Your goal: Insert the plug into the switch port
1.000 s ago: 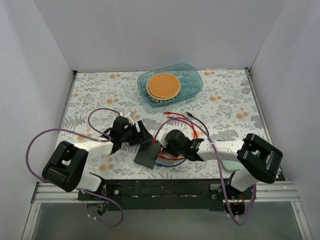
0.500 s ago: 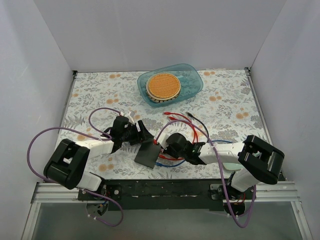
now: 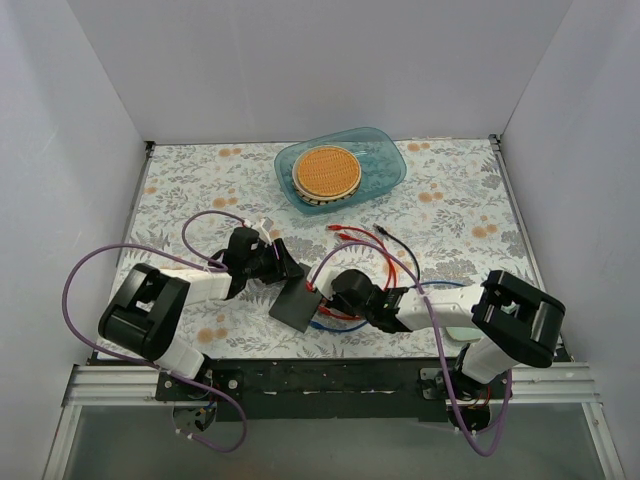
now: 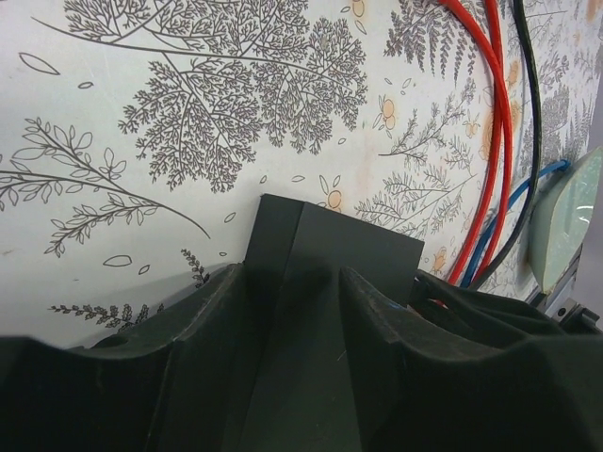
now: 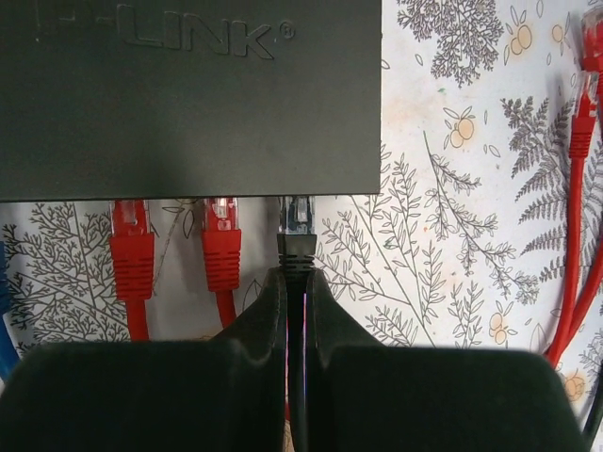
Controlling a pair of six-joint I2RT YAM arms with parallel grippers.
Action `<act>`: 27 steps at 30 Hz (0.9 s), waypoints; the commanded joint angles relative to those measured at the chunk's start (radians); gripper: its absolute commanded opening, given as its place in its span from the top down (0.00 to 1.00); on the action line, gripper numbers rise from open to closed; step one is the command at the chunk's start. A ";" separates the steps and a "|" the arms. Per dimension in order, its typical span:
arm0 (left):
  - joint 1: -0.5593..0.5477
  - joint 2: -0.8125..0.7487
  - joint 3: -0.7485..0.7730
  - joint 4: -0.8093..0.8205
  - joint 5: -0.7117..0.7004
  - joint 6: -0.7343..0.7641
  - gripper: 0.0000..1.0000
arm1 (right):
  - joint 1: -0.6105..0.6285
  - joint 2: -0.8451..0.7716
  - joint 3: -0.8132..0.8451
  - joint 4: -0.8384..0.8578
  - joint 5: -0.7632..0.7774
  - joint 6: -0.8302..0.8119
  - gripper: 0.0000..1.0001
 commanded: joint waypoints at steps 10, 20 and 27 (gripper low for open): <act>-0.031 0.003 -0.036 -0.028 0.181 -0.040 0.65 | 0.020 0.050 0.051 0.300 -0.013 0.007 0.99; -0.077 0.028 -0.027 -0.013 0.210 -0.050 0.75 | 0.020 0.082 0.111 0.343 -0.099 -0.023 0.99; -0.157 0.051 -0.007 -0.001 0.184 -0.084 0.80 | 0.020 0.124 0.178 0.349 -0.122 -0.042 0.99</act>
